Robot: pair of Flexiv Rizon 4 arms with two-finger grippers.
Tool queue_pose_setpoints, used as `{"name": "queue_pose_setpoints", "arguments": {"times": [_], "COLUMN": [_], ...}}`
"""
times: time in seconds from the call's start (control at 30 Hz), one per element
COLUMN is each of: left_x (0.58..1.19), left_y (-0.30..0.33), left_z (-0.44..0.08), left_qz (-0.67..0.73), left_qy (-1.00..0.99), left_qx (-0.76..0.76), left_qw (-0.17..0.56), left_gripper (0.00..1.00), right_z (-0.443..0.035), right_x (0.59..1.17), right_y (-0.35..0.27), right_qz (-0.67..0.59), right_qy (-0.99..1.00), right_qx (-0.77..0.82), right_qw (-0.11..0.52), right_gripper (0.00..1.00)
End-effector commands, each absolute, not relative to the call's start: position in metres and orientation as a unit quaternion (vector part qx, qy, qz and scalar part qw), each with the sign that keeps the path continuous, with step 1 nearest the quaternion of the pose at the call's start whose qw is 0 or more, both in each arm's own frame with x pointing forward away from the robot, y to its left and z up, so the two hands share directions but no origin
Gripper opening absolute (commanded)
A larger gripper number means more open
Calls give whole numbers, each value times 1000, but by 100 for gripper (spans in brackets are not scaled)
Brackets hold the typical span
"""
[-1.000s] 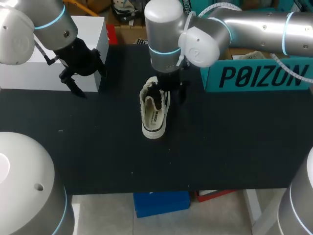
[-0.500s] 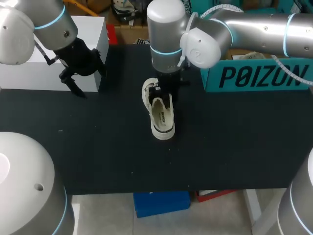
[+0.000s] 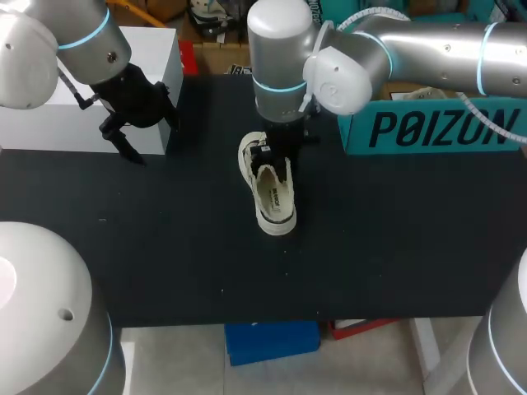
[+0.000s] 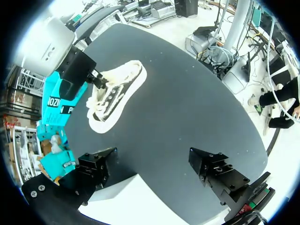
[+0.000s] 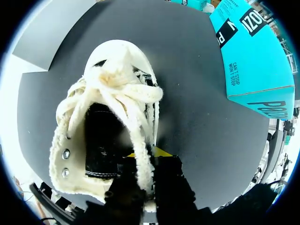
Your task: Take the shoe out of the shoebox, open the shoe tongue, remove and reinsert the insole, then place the shoe into the shoebox
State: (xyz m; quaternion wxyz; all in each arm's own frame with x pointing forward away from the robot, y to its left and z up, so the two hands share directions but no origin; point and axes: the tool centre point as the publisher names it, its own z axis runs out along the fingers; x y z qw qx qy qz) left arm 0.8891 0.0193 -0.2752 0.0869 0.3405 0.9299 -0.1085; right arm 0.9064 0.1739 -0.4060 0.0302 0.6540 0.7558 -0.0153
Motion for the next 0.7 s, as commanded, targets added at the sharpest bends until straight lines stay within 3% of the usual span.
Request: {"name": "queue_pose_setpoints", "arguments": {"times": [0.03,0.27,0.7], "left_x": [888,888,888], "left_y": [20,20,20], "left_z": [-276,-276,-276], "left_qz": [-107,-107,-107], "left_qy": [930,930,930], "left_qx": [341,341,341], "left_qw": [88,88,88], "left_gripper": [100,100,100], "right_z": [-406,-384,-265], "right_x": [907,908,905], "right_y": [173,173,175], "right_qz": [-14,-8,5], "right_qy": [756,765,809], "right_qx": [654,643,586], "right_qw": [30,38,47], "right_gripper": [0,0,0]}}
